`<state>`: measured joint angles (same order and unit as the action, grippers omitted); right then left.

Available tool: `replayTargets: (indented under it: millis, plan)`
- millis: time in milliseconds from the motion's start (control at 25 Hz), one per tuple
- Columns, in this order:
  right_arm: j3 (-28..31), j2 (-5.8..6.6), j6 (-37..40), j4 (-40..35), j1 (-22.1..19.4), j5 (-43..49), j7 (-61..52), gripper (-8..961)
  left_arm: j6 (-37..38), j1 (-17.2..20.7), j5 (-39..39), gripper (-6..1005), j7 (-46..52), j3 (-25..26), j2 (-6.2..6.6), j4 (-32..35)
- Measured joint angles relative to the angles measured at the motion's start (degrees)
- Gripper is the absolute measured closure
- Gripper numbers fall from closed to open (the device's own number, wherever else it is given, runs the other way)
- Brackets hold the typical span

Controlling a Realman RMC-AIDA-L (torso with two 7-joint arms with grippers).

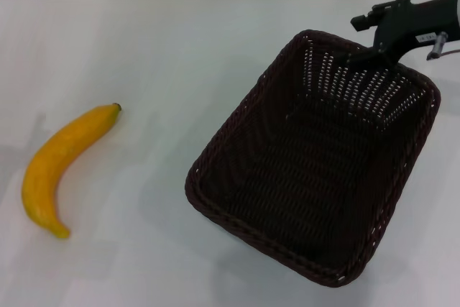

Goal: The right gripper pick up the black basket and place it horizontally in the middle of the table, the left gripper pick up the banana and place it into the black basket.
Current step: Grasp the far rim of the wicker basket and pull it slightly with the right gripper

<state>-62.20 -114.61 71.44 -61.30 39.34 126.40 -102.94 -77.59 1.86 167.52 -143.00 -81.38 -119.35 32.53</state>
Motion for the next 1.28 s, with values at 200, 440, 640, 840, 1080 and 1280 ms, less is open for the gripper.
replayTargets:
  millis: [200,440,640,840,1080,1280]
  plan:
    - [0.1,0.18,-0.4,0.3,0.7,1.0,-1.1,248,-0.6,0.6,0.0,136,0.0,0.1,0.00,-0.1]
    - [0.3,1.15,-0.1,0.4,0.1,2.1,-3.7,248,-1.4,1.5,0.2,136,0.0,0.4,0.04,-0.2]
    - [0.3,1.68,0.9,0.4,-0.6,5.2,-5.7,248,-1.4,1.4,0.2,137,0.0,0.4,0.07,-0.2]
    - [0.0,1.43,2.7,0.1,-1.1,5.5,-5.9,248,-1.6,1.5,0.2,137,0.0,0.4,0.09,-0.2]
    - [-0.2,0.98,4.6,-0.1,-1.2,6.1,-6.4,248,-1.8,1.5,0.2,137,0.0,0.4,0.09,-0.2]
    - [-1.7,0.66,5.1,-0.1,-1.0,7.2,-6.7,248,-1.8,1.3,0.2,137,0.0,0.4,0.09,-0.2]
